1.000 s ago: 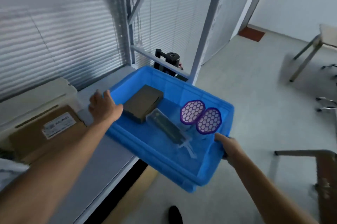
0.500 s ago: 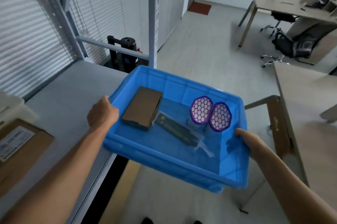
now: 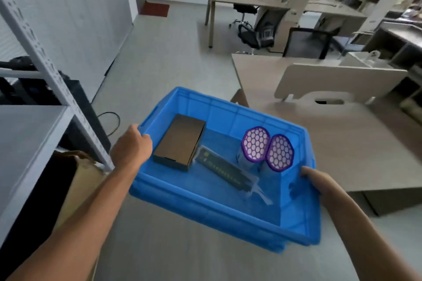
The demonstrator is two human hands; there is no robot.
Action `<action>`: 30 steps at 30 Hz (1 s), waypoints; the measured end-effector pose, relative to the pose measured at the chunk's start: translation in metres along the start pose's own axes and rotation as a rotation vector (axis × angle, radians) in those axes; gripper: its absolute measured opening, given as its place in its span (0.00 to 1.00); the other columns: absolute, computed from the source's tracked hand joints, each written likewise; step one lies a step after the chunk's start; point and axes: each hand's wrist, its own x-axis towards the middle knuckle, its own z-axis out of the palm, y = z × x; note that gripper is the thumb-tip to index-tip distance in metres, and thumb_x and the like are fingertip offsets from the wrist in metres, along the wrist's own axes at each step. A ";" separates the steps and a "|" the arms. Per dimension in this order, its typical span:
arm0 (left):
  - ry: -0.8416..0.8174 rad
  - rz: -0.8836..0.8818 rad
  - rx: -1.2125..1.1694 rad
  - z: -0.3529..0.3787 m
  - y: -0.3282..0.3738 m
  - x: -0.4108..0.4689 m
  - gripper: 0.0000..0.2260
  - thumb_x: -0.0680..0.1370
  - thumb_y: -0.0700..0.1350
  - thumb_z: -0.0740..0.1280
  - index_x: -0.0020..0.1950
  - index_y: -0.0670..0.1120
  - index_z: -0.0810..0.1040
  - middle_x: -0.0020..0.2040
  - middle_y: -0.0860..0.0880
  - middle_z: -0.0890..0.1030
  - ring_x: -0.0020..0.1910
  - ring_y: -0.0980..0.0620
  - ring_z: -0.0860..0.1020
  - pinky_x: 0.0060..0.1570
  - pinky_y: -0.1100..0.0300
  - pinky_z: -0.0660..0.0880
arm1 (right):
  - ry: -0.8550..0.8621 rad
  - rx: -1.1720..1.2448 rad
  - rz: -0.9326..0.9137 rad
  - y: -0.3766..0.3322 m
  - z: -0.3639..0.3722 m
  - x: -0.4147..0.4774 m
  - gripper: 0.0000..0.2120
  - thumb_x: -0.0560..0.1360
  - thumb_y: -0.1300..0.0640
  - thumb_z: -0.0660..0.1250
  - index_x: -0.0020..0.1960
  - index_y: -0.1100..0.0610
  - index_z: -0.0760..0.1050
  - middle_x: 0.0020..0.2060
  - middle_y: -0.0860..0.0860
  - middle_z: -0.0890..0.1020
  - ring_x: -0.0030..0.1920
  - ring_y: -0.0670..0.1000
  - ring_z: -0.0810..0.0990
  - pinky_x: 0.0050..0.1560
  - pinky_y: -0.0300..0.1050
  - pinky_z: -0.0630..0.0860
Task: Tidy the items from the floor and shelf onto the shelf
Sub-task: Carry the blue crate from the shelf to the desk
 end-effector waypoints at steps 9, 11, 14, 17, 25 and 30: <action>-0.149 0.131 -0.042 0.173 0.206 -0.126 0.23 0.75 0.46 0.62 0.70 0.47 0.72 0.62 0.40 0.80 0.59 0.36 0.78 0.57 0.46 0.72 | 0.281 0.155 0.059 0.071 -0.266 0.055 0.10 0.69 0.61 0.66 0.48 0.65 0.79 0.46 0.61 0.85 0.47 0.62 0.85 0.54 0.59 0.82; -0.174 0.168 -0.057 0.205 0.250 -0.147 0.22 0.75 0.46 0.63 0.69 0.47 0.73 0.61 0.39 0.80 0.58 0.36 0.78 0.57 0.46 0.72 | 0.326 0.171 0.083 0.083 -0.312 0.066 0.10 0.69 0.61 0.66 0.48 0.64 0.79 0.44 0.60 0.86 0.45 0.61 0.85 0.51 0.57 0.83; -0.214 0.227 -0.062 0.252 0.315 -0.171 0.21 0.75 0.46 0.63 0.68 0.46 0.73 0.59 0.40 0.80 0.57 0.36 0.78 0.55 0.47 0.72 | 0.385 0.210 0.120 0.098 -0.374 0.091 0.11 0.70 0.60 0.67 0.50 0.63 0.79 0.44 0.59 0.85 0.44 0.60 0.84 0.48 0.54 0.82; -0.261 0.278 -0.076 0.301 0.378 -0.186 0.21 0.74 0.48 0.63 0.67 0.49 0.73 0.58 0.41 0.81 0.56 0.37 0.79 0.55 0.47 0.73 | 0.438 0.252 0.150 0.108 -0.427 0.123 0.10 0.69 0.60 0.67 0.48 0.62 0.80 0.47 0.60 0.85 0.45 0.61 0.84 0.48 0.54 0.82; -0.372 0.255 -0.136 0.434 0.541 -0.200 0.21 0.74 0.49 0.64 0.68 0.50 0.72 0.55 0.46 0.80 0.51 0.40 0.78 0.51 0.51 0.71 | 0.514 0.275 0.170 0.081 -0.559 0.250 0.08 0.71 0.62 0.66 0.48 0.64 0.79 0.45 0.61 0.84 0.43 0.61 0.83 0.49 0.55 0.81; -0.386 0.197 -0.204 0.489 0.629 -0.206 0.22 0.72 0.48 0.65 0.66 0.49 0.73 0.53 0.46 0.80 0.49 0.41 0.78 0.55 0.47 0.76 | 0.463 0.266 0.178 0.053 -0.642 0.346 0.17 0.64 0.57 0.68 0.51 0.63 0.80 0.47 0.61 0.86 0.47 0.62 0.85 0.53 0.61 0.82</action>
